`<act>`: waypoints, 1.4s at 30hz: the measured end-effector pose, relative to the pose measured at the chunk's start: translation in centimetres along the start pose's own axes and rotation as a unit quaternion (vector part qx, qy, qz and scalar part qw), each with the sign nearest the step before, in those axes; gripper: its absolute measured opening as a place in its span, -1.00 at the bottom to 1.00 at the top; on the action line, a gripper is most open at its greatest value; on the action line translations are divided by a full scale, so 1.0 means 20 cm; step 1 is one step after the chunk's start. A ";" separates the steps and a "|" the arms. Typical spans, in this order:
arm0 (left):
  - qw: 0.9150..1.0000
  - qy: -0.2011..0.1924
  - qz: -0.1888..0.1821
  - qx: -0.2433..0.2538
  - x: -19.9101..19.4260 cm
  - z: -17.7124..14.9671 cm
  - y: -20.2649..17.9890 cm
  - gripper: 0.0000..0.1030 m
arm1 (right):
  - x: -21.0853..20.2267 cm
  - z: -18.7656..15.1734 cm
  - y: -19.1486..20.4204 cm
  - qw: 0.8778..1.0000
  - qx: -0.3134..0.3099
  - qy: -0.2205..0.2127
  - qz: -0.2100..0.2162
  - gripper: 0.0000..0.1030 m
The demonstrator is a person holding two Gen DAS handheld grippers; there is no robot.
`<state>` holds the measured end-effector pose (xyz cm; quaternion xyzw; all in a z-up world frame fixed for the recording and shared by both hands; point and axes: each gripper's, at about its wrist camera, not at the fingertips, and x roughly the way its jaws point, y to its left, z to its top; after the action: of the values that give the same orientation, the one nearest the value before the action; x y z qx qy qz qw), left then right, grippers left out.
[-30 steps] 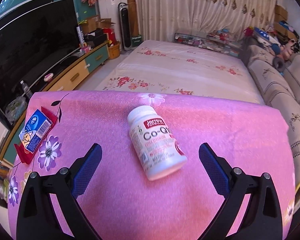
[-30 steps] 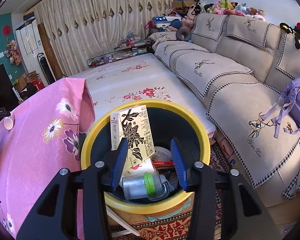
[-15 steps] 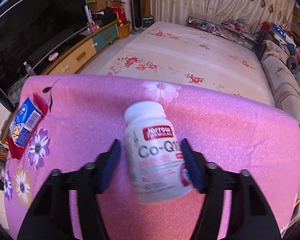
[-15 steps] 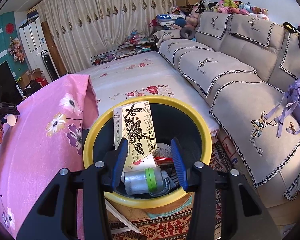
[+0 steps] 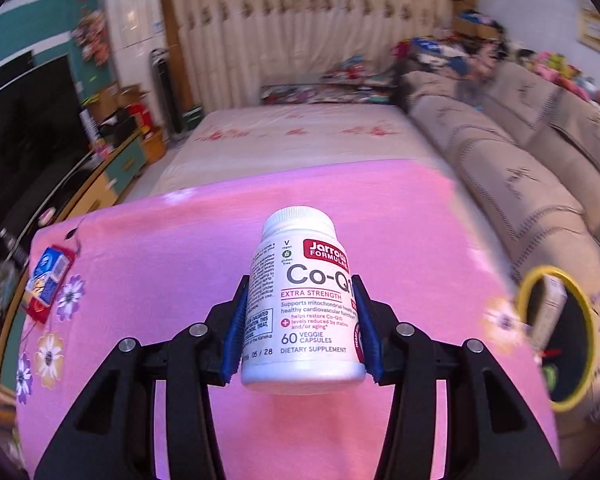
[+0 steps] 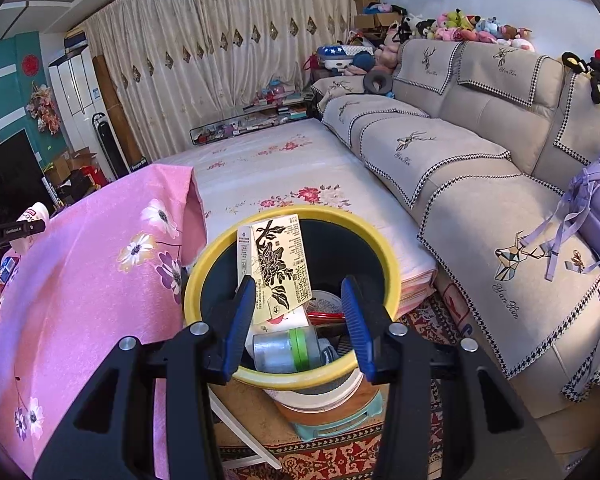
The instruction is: Collect trash
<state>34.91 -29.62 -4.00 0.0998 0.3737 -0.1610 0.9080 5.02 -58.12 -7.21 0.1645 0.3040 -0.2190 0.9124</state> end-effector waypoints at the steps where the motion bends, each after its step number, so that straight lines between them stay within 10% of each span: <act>1: 1.000 -0.006 -0.017 0.014 -0.05 -0.02 -0.10 -0.08 | -0.03 0.00 -0.01 1.000 0.001 -0.005 -0.001 -0.17; 12: 0.977 0.022 -0.159 0.142 -0.18 -0.25 -1.20 -0.08 | -0.21 -0.02 -0.25 0.999 0.023 -0.027 -0.026 -0.17; 22: 0.962 0.065 -0.179 0.194 0.07 -0.36 -1.73 0.18 | -0.24 -0.03 -0.34 0.998 0.036 -0.030 -0.035 -0.17; 27: 0.970 0.036 -0.171 0.171 -0.02 -0.28 -1.54 0.47 | -0.25 -0.02 -0.29 0.999 0.030 -0.031 -0.024 -0.17; 33: 0.978 -0.090 -0.141 0.124 -0.52 -0.28 -0.99 0.91 | -0.32 -0.04 -0.11 0.999 0.010 -0.037 0.013 -0.17; 42: 0.984 -0.173 -0.015 0.025 -1.17 -0.54 -0.07 0.91 | -0.48 -0.06 0.30 0.995 -0.052 -0.052 0.072 -0.04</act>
<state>11.69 -22.61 4.89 0.0872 0.2080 -0.1984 0.9538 0.53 -49.55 -1.17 0.1268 0.2548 -0.1450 0.9476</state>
